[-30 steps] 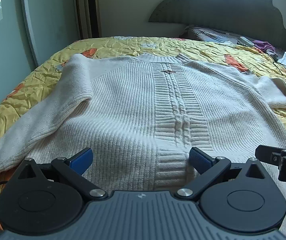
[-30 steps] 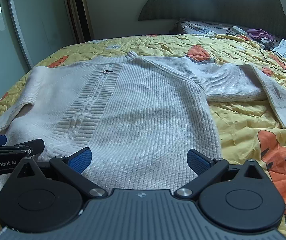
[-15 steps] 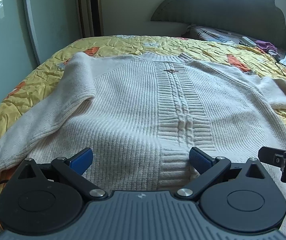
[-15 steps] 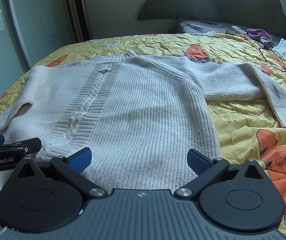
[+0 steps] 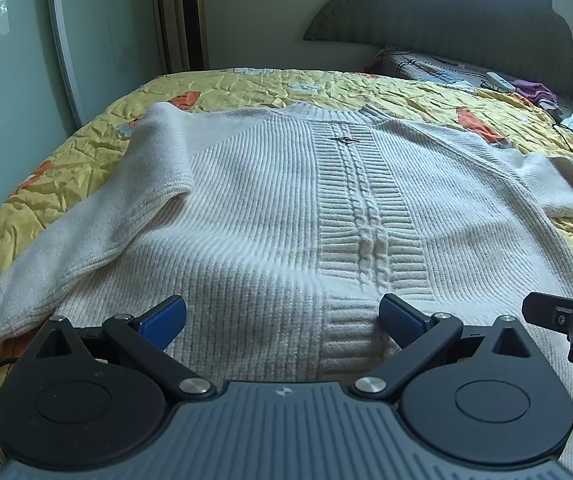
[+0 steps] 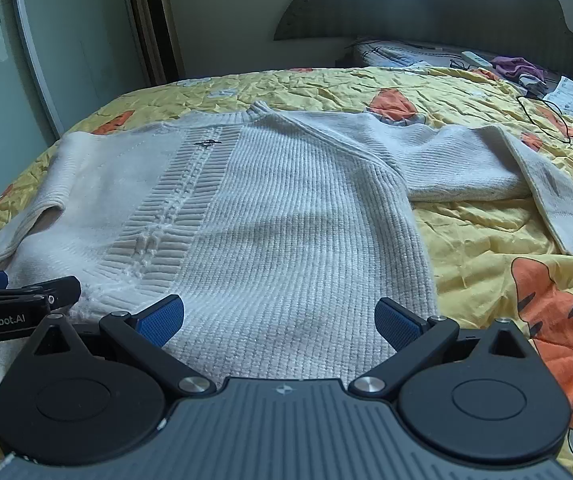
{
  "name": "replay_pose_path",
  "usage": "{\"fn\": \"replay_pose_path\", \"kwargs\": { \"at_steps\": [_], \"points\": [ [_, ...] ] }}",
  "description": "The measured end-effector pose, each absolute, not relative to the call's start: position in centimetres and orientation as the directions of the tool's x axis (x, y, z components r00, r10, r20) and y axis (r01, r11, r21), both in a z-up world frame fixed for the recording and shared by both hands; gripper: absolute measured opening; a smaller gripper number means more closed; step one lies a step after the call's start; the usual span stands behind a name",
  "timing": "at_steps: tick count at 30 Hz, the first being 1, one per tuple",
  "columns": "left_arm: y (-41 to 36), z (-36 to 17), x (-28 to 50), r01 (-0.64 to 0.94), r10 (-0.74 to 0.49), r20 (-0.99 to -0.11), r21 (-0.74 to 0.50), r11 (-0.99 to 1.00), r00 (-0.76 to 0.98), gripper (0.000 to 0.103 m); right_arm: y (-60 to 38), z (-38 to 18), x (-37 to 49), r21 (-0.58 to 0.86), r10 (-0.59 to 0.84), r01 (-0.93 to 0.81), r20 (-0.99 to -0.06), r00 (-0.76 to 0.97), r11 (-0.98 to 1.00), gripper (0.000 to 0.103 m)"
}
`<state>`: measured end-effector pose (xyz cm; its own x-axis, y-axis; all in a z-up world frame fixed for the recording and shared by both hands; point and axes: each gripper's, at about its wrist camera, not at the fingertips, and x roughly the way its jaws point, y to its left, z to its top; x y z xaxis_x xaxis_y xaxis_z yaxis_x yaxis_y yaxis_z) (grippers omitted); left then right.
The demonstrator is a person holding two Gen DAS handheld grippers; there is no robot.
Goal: Fold small clothes
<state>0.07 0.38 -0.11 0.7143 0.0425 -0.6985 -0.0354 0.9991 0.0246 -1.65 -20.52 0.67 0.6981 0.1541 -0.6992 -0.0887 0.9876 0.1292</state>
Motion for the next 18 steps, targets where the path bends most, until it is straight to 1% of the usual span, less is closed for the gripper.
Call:
{"fn": "replay_pose_path", "kwargs": {
  "at_steps": [18],
  "points": [
    [0.33,-0.47,0.05,-0.038,0.05,-0.704,0.033,0.999,0.709,0.103,-21.31,0.36,-1.72,0.14,0.149,-0.071,-0.696,0.702,0.988,0.103]
  ]
}}
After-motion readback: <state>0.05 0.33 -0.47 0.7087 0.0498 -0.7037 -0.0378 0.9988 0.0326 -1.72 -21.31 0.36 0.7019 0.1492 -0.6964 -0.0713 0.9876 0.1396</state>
